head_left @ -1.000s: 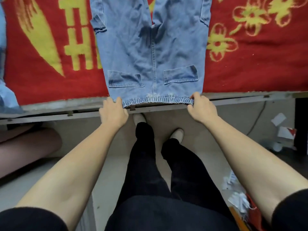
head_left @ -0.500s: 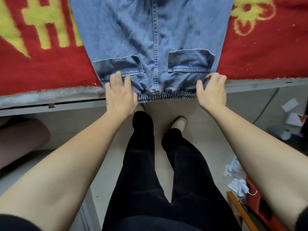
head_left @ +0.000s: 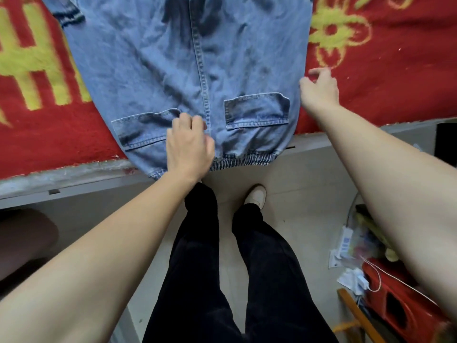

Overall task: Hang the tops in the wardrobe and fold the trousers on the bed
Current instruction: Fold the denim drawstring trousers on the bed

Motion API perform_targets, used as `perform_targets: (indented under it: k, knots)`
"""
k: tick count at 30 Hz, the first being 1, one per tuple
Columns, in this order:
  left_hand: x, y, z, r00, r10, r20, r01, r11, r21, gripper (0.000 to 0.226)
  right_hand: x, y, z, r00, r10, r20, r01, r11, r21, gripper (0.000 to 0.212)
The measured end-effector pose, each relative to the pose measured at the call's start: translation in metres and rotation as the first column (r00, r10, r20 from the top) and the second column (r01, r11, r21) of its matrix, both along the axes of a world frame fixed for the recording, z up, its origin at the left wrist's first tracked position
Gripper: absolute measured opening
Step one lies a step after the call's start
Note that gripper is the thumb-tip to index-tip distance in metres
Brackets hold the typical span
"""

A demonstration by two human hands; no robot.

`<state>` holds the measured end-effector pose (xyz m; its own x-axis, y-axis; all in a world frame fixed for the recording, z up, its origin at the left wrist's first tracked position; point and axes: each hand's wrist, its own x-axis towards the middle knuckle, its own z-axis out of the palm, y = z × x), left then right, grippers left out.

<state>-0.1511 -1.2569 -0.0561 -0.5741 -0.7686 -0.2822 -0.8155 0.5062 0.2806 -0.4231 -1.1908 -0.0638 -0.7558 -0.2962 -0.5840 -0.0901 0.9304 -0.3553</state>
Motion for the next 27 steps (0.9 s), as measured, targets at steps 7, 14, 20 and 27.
perform_targets:
  k: [7, 14, 20, 27]
  knots:
    - [-0.098, 0.048, -0.012, 0.972, -0.215, -0.092, 0.232, 0.937, 0.261, 0.036, -0.028, -0.033, -0.008, 0.988, -0.041, 0.15, 0.058, 0.992, -0.112, 0.018]
    - [-0.161, 0.061, -0.031, 0.965, 0.017, 0.26, -0.087, 0.962, 0.26, 0.085, -0.035, -0.034, -0.02, 0.966, -0.075, 0.247, 0.133, 0.964, -0.229, 0.019]
    - [-0.142, 0.045, -0.021, 0.982, 0.181, 0.059, -0.189, 0.88, 0.436, 0.032, -0.04, -0.042, 0.0, 0.954, -0.063, 0.292, 0.145, 0.952, -0.269, 0.019]
    - [-0.044, -0.017, 0.024, 0.734, 0.665, -0.137, -0.315, 0.512, 0.799, 0.021, 0.02, -0.12, 0.048, 0.927, 0.023, 0.376, 0.147, 0.896, -0.418, 0.024]
